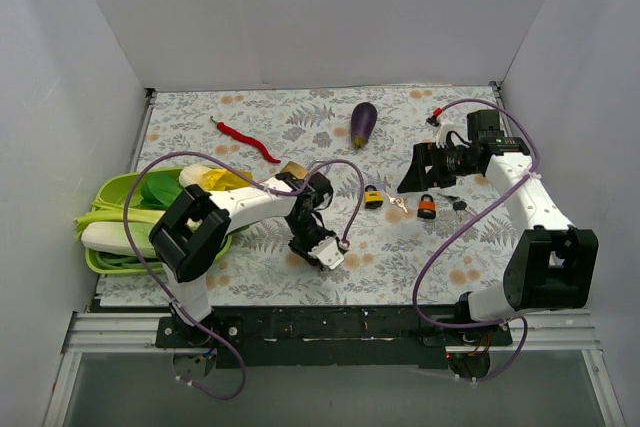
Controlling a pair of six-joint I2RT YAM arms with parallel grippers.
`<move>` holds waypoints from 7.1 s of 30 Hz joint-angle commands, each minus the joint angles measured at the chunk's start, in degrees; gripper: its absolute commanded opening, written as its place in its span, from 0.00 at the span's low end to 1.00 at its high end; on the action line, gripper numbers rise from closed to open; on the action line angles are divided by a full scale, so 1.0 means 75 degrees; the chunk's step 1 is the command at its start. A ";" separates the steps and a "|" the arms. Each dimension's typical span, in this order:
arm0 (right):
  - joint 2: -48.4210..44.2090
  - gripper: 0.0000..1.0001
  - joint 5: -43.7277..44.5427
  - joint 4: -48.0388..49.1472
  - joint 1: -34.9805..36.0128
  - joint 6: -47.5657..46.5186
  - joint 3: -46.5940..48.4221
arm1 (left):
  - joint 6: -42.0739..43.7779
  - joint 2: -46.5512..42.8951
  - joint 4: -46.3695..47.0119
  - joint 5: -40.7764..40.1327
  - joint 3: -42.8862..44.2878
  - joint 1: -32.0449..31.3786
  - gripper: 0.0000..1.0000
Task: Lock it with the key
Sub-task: Pick up the lock from the center of the board, then lock the lock.
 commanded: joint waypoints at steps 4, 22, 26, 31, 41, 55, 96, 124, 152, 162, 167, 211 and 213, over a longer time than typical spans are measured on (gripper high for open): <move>-0.0350 0.98 -0.0543 0.0321 -0.0056 0.0170 -0.0176 | -0.3106 -0.1472 0.2117 0.1091 0.0412 0.0007 0.03; -0.1405 0.81 -0.2747 0.2806 0.1279 0.2618 -0.1642 | -0.7083 -0.2401 0.4561 0.0015 0.0927 -0.0040 0.02; -0.1277 0.77 -0.2315 0.3391 0.1468 0.3332 -0.1736 | -0.7212 -0.2354 0.4690 -0.0197 0.0962 -0.0110 0.01; -0.1101 0.67 -0.2079 0.4048 0.1725 0.3885 -0.1748 | -0.7224 -0.2272 0.4714 -0.0302 0.0997 -0.0204 0.01; -0.0913 0.62 -0.2090 0.4728 0.1925 0.4460 -0.2064 | -0.7270 -0.2295 0.4855 -0.0443 0.0986 -0.0251 0.01; -0.0772 0.31 -0.2465 0.5537 0.1984 0.5256 -0.2427 | -0.7469 -0.2155 0.4972 -0.0806 0.1079 -0.0380 0.01; -0.2178 0.01 -0.4680 0.4904 0.1526 0.2820 -0.1630 | -1.0011 -0.4077 0.4678 0.2052 0.0130 0.1155 0.59; -0.3081 0.01 -0.3544 0.3253 0.2381 -0.0378 -0.1033 | -1.1629 -0.3796 0.4960 0.2919 0.0247 0.0499 0.00; -0.2683 0.01 -0.3708 0.4754 0.3683 0.1310 -0.1515 | -1.2497 -0.3971 0.6343 0.2616 -0.0010 0.0182 0.00; -0.2425 0.49 -0.2982 0.0933 0.2794 -0.1117 -0.0412 | -1.1130 -0.4533 0.4903 0.2464 -0.0538 0.0628 0.00; -0.2448 0.54 -0.2782 -0.0249 0.2417 -0.1996 -0.0236 | -1.0365 -0.4545 0.4211 0.2311 -0.0515 0.0639 0.00; -0.1874 0.01 -0.2873 -0.1946 0.1543 -0.3132 -0.0154 | -1.0669 -0.4018 0.4667 0.2498 -0.0748 0.0967 0.00; -0.1722 0.01 -0.3062 -0.2534 0.1037 -0.4079 -0.0154 | -1.0622 -0.3960 0.4690 0.2545 -0.0772 0.1049 0.00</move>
